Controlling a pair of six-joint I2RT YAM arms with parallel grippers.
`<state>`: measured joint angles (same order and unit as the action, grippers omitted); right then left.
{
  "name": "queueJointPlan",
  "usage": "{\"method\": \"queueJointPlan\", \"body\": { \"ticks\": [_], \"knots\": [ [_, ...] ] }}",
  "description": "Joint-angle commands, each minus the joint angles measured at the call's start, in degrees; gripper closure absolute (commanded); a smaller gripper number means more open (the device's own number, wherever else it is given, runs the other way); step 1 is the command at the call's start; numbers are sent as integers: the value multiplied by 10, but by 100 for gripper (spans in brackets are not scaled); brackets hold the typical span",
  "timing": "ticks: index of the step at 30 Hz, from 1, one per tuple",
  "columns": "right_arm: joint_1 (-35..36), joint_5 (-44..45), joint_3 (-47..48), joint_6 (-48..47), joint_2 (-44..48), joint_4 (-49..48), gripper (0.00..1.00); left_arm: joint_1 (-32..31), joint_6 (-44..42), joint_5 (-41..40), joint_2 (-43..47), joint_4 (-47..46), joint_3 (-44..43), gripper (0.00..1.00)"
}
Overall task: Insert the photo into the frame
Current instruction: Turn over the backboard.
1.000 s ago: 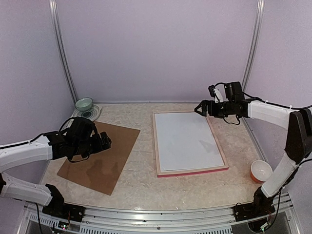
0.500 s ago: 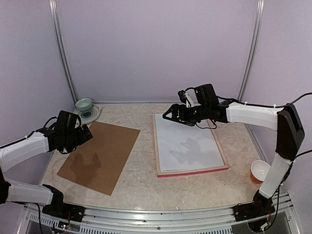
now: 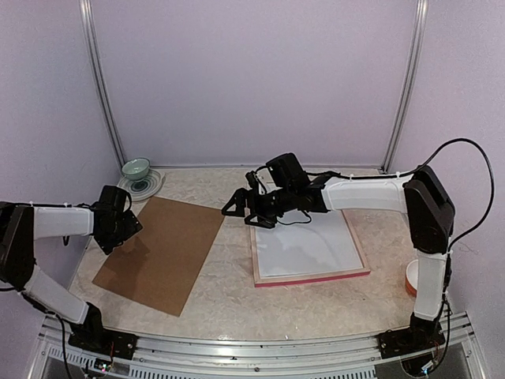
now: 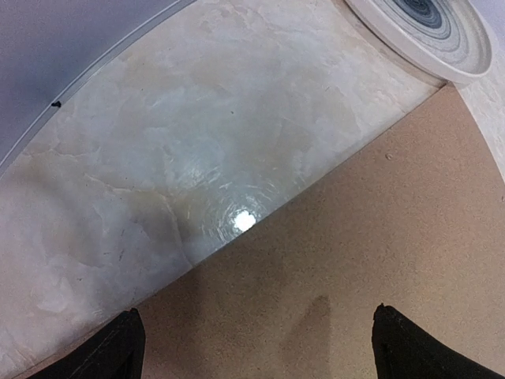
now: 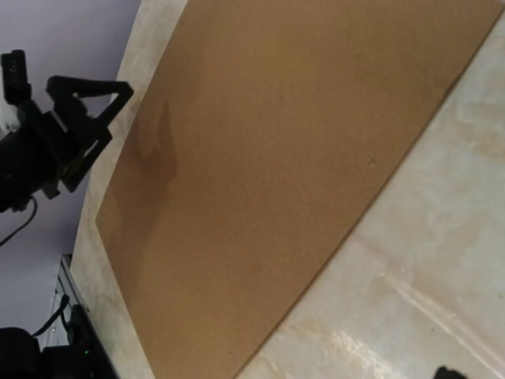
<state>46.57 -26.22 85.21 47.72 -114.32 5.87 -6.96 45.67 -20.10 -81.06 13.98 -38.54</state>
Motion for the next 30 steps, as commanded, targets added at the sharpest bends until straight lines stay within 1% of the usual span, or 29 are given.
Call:
{"method": "queueJointPlan", "body": {
  "ticks": [1,7,12,18,23,26,30],
  "knots": [
    [19,-9,29,11,-21,0,1,4,16,-29,-39,-47,4,1],
    [31,-12,38,5,-40,5,1,5,10,-31,-83,-63,1,1],
    [37,-17,48,1,-56,9,1,6,10,-41,-92,-73,5,1],
    [42,-20,55,-3,-67,11,1,10,18,-62,-85,-69,1,1],
    [41,-17,58,-7,-67,12,1,13,23,-58,-51,-96,11,1],
    [41,-19,58,-8,-69,13,1,16,21,-50,-52,-91,-5,1],
    [43,-20,58,-10,-69,14,1,16,16,-40,-91,-70,-35,1]
  ]
}}
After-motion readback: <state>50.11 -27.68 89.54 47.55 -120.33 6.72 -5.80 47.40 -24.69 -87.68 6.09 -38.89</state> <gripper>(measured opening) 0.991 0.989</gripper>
